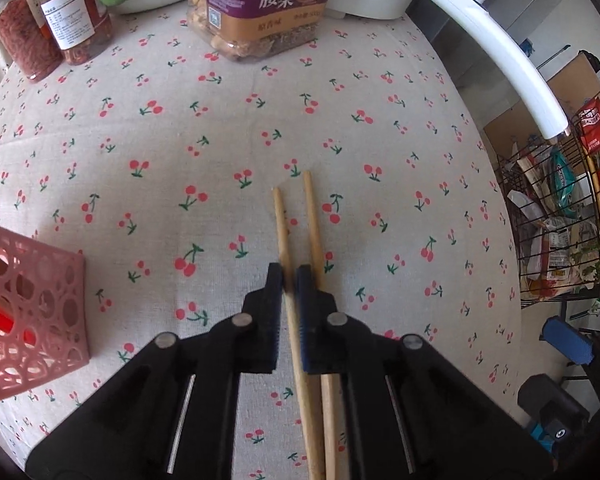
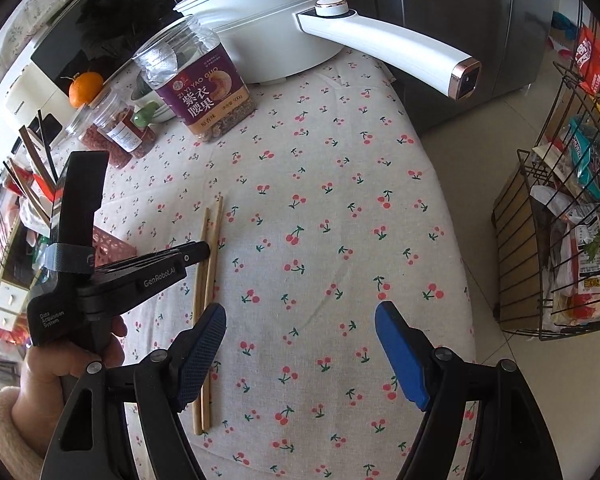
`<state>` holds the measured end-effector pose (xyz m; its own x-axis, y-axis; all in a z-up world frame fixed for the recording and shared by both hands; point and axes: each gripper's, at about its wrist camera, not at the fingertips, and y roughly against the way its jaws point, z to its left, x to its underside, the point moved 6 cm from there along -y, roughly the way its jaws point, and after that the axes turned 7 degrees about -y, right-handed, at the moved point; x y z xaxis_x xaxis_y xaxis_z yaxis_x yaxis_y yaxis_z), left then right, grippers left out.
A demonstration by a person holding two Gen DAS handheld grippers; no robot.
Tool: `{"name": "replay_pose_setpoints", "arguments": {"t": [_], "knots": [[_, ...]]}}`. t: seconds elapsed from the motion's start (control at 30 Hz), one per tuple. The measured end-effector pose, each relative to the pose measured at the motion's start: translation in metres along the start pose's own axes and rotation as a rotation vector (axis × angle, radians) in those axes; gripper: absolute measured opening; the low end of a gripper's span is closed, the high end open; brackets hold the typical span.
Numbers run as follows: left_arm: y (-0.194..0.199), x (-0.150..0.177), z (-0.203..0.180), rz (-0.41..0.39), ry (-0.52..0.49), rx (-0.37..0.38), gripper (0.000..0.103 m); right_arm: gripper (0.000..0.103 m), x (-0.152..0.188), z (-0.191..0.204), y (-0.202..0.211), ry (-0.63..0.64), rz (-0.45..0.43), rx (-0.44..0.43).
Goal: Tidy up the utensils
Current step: 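Grasp one of the last two wooden chopsticks with the left tool, then grasp the last wooden chopstick with the right tool while the left tool lifts its chopstick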
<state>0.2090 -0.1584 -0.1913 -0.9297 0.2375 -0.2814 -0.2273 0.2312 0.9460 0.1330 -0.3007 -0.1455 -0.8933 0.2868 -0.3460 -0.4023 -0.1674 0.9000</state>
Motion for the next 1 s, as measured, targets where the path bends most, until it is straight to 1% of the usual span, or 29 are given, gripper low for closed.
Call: {"name": "replay_pose_setpoints", "arguments": {"t": [0.13, 0.2, 0.3, 0.37, 0.47, 0.6, 0.77, 0.9, 0.97, 1.0], "knots": [[-0.002, -0.001, -0.008, -0.004, -0.062, -0.07, 0.009, 0.078, 0.002, 0.003, -0.002, 0.013, 0.004, 0.005], [-0.001, 0.0, -0.009, -0.005, -0.071, -0.088, 0.007, 0.078, 0.003, 0.004, -0.003, 0.018, 0.01, 0.008], [0.007, 0.006, -0.007, -0.028, -0.063, -0.068, 0.006, 0.078, 0.003, 0.006, -0.002, 0.017, 0.015, 0.01], [0.021, 0.01, -0.004, -0.055, -0.076, -0.064, 0.006, 0.078, 0.001, 0.009, 0.001, 0.017, 0.008, 0.005], [0.05, 0.017, 0.002, -0.109, -0.122, -0.075, 0.006, 0.078, -0.001, 0.016, 0.005, 0.024, -0.003, -0.005], [0.1, 0.032, 0.01, -0.203, -0.18, -0.066, 0.006, 0.078, 0.0, 0.025, 0.0, 0.021, 0.012, -0.009], [0.152, 0.052, 0.029, -0.313, -0.21, -0.08, 0.006, 0.078, 0.001, 0.036, -0.005, 0.007, 0.022, -0.008], [0.176, 0.066, 0.049, -0.414, -0.233, -0.119, 0.006, 0.078, 0.002, 0.045, -0.008, -0.003, 0.023, -0.011], [0.182, 0.075, 0.065, -0.454, -0.214, -0.137, 0.006, 0.078, 0.003, 0.049, -0.011, -0.006, 0.029, -0.007], [0.182, 0.077, 0.072, -0.459, -0.196, -0.135, 0.006, 0.078, 0.003, 0.051, -0.013, -0.003, 0.033, -0.004]]}}
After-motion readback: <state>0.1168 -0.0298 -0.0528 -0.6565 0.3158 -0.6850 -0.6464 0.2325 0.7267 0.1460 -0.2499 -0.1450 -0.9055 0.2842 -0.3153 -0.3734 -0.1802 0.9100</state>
